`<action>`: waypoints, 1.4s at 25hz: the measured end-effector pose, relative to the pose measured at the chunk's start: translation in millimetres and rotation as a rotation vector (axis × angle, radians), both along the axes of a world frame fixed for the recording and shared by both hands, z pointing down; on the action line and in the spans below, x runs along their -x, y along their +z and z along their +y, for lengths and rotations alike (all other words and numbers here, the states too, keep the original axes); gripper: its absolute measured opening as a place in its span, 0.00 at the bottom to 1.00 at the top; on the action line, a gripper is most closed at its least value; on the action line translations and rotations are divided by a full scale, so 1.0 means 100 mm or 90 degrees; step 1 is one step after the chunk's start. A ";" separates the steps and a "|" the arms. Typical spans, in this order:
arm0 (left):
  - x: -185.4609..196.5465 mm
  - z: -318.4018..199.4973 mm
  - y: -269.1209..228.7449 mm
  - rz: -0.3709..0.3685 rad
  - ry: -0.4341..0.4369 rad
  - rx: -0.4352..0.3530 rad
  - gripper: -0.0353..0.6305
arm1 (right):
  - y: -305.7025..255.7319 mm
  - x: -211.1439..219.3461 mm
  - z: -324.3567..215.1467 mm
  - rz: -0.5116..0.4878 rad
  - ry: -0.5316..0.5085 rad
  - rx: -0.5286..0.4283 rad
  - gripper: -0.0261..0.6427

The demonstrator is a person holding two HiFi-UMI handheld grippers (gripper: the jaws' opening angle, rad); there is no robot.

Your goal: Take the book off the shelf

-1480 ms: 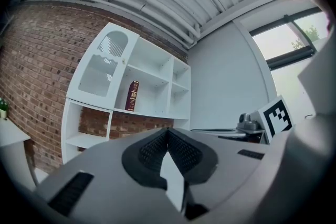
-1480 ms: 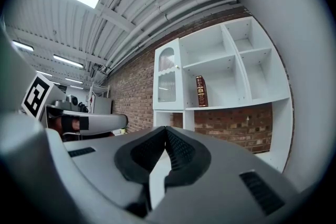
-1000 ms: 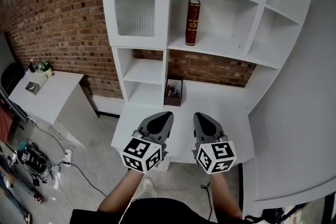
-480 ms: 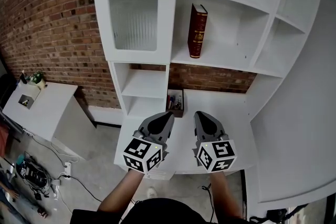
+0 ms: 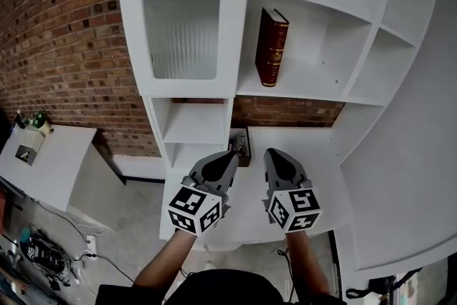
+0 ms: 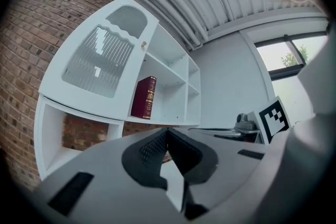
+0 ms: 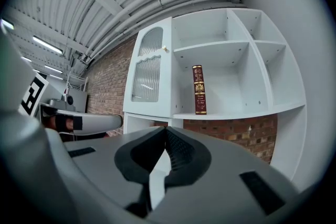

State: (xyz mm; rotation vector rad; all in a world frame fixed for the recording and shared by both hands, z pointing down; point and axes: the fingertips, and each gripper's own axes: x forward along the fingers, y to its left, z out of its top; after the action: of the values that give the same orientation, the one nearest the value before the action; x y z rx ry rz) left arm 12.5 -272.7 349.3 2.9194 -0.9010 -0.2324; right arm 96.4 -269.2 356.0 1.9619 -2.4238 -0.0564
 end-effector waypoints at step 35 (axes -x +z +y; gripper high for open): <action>-0.56 -0.91 -0.20 0.005 0.009 -0.029 0.06 | -0.57 -0.56 -1.20 0.007 0.037 -0.044 0.07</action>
State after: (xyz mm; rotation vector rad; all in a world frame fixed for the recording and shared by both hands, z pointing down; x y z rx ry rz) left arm 68.1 -363.9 329.8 2.9635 -0.8842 -0.2677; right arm 152.2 -389.4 299.1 2.0526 -2.3876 -0.1510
